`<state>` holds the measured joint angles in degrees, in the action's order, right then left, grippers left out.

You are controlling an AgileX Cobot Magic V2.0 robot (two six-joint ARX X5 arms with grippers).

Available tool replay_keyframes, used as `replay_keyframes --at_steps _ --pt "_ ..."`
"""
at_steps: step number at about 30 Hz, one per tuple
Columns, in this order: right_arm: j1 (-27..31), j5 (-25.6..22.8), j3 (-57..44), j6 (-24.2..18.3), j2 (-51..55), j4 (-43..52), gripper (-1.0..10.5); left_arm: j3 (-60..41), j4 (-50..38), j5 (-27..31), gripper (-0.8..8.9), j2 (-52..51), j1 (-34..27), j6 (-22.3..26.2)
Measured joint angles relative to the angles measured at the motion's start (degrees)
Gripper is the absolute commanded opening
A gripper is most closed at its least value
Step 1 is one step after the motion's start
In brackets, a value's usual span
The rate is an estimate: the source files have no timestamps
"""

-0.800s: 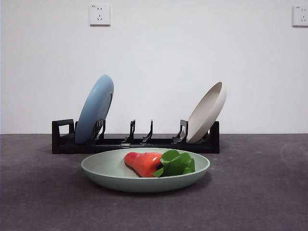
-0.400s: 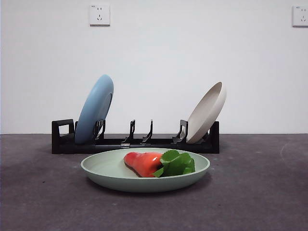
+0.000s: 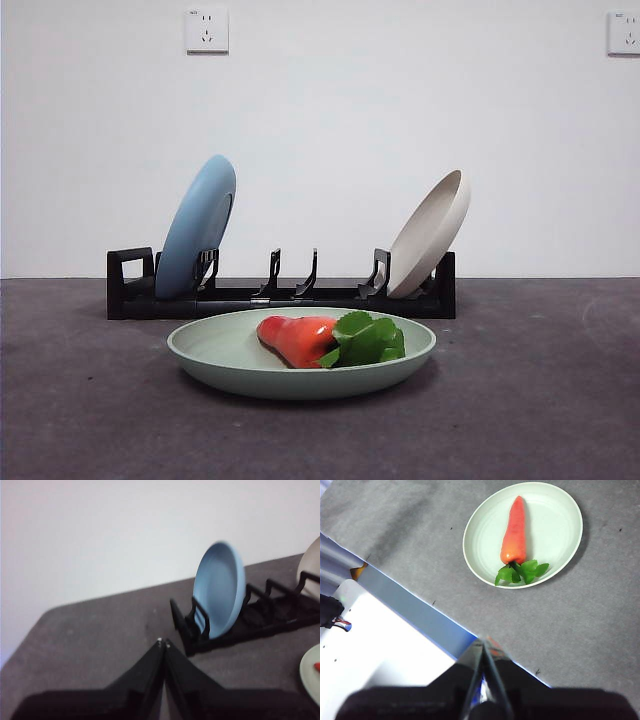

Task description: Take the green plate from the plate rack,put the plate on the table,take the carrot from the table,put the carrot in the plate

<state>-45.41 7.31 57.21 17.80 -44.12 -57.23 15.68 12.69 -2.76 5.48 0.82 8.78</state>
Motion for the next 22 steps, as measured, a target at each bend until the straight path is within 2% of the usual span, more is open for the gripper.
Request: replay_keyframes --at_steps 10,14,22 --pt "0.00 0.00 0.00 0.02 0.11 0.00 0.0 -13.81 -2.14 -0.09 -0.03 -5.18 -0.79 -5.70" --pt "0.00 0.00 0.00 0.00 0.17 0.00 0.0 -14.69 -2.29 -0.26 -0.03 -5.14 -0.79 -7.96" --pt "0.00 0.00 0.00 0.00 0.17 0.00 0.0 -14.69 -2.29 -0.24 -0.03 -5.20 -0.76 -8.85"
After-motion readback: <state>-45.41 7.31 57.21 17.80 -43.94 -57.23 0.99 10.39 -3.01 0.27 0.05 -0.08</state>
